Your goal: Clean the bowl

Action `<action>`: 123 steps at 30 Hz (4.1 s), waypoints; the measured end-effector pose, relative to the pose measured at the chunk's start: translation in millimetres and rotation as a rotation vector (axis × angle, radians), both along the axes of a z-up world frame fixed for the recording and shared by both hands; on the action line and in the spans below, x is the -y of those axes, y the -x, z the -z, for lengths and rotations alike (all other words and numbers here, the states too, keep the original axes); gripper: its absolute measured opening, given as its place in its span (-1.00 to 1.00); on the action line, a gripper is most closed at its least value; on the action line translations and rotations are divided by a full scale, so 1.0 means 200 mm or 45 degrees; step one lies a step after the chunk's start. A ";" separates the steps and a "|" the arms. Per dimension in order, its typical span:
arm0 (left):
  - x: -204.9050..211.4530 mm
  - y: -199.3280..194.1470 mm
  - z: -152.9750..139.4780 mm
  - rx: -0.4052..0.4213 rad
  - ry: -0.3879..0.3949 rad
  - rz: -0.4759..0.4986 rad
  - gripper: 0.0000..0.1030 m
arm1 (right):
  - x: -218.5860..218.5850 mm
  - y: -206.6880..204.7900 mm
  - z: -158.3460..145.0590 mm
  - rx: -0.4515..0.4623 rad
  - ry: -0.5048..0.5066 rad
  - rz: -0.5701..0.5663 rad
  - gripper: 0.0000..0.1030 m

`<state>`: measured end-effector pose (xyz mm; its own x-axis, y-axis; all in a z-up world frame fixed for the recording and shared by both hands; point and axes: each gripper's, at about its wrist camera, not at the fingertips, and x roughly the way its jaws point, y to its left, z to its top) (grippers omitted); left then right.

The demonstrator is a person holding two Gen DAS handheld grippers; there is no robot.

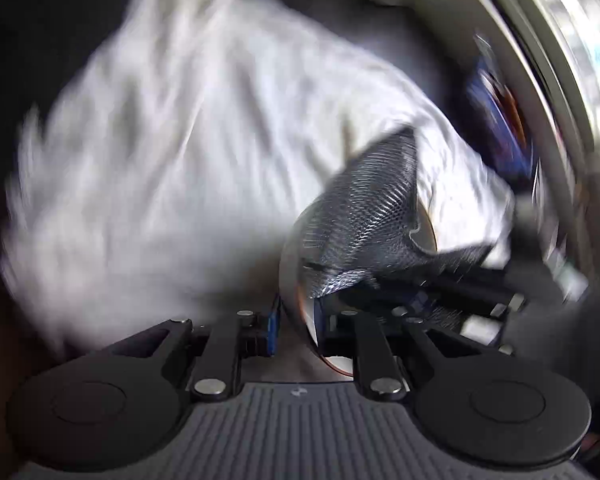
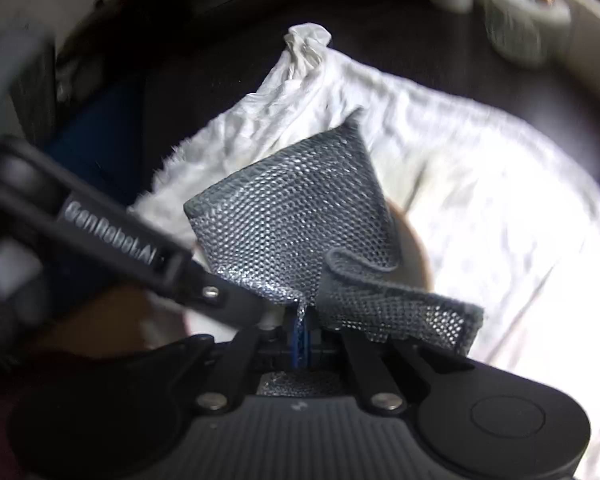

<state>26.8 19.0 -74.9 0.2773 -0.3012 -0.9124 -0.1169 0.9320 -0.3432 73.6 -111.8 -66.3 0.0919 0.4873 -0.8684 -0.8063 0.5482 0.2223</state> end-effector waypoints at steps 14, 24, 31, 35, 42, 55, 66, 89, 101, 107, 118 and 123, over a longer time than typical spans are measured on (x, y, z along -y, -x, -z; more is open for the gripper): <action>0.16 -0.05 -0.02 0.177 -0.355 0.605 -0.75 | -0.10 0.06 0.02 0.253 0.171 -0.279 -0.98; -0.08 0.01 0.10 -0.107 0.146 -0.098 -0.75 | -0.05 0.01 0.02 0.066 0.044 0.032 -0.90; -0.22 0.14 0.27 -0.275 0.508 -0.611 -0.73 | -0.03 0.03 0.01 -0.031 -0.016 0.091 -0.91; -0.20 0.14 0.26 -0.281 0.494 -0.590 -0.74 | -0.05 0.08 0.02 -0.042 -0.003 0.050 -0.91; 0.05 -0.02 -0.02 0.089 -0.191 0.278 -0.73 | -0.04 0.09 -0.03 0.163 0.117 -0.080 -0.95; 0.10 -0.06 -0.01 0.190 -0.343 0.546 -0.72 | -0.07 0.06 -0.01 0.177 0.177 -0.170 -0.98; -0.06 0.00 0.10 -0.021 0.035 0.018 -0.72 | -0.06 0.09 -0.01 0.068 0.137 -0.042 -0.97; -0.03 0.11 -0.10 0.228 -0.115 0.116 -0.24 | 0.41 0.06 -0.24 -0.037 -0.359 0.273 -0.95; 0.27 0.24 -0.23 0.408 -0.316 0.764 -0.24 | 0.53 0.09 -0.02 0.004 -0.195 0.344 -0.93; 0.33 0.26 -0.16 0.374 -0.307 0.778 -0.24 | 0.47 0.16 0.04 0.023 -0.174 0.358 -0.84; 0.40 0.29 -0.06 0.392 -0.438 0.975 -0.24 | 0.38 0.21 0.06 0.062 -0.143 0.337 -0.39; 0.40 0.28 -0.04 0.402 -0.473 0.960 -0.61 | 0.34 0.25 0.10 0.090 -0.131 0.306 -0.51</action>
<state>-28.9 -61.5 -67.6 0.3796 -0.2056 -0.9020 0.6199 0.7803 0.0830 24.2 -179.2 -86.2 0.2745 0.5292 -0.8029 -0.6711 0.7034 0.2342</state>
